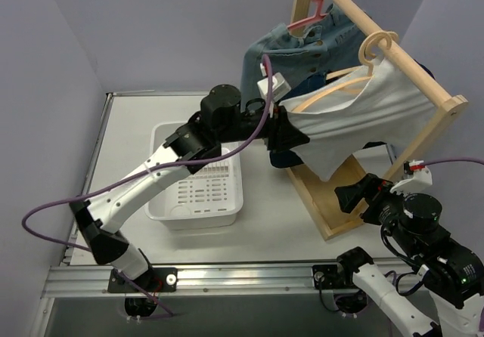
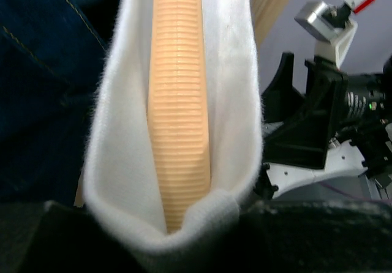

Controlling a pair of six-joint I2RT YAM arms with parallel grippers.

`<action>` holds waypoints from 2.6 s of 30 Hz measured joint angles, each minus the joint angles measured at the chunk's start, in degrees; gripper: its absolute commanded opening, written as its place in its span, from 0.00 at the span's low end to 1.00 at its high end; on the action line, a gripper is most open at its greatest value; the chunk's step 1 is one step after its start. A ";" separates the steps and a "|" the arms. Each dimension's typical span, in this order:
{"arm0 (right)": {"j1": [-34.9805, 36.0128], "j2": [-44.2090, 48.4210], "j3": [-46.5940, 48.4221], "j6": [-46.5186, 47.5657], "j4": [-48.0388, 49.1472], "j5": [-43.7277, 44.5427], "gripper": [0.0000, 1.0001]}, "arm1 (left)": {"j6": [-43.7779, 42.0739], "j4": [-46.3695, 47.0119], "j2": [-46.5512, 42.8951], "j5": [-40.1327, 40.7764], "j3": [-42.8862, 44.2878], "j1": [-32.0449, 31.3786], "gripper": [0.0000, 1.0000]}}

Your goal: Remove the skirt from the hanger

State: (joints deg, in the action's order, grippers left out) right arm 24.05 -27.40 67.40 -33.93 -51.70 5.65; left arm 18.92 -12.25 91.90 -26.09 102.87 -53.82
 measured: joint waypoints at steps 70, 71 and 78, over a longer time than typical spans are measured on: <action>1.14 -32.83 1.73 9.94 36.04 -11.63 0.43 | -4.50 -28.68 -18.23 9.25 -20.87 -0.04 0.02; 1.18 -32.74 1.53 9.81 36.00 -11.26 0.44 | -4.50 -27.87 -18.21 8.83 -20.87 -0.11 0.02; 1.57 -29.20 -3.28 9.75 36.46 -9.55 0.04 | -4.09 -26.53 -18.23 6.95 -20.87 -0.22 0.02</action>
State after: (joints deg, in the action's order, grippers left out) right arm 25.63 -56.60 64.12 -24.18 -15.25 -3.90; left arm 14.83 -38.79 73.67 -19.14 82.00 -54.04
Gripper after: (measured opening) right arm 0.273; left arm 0.353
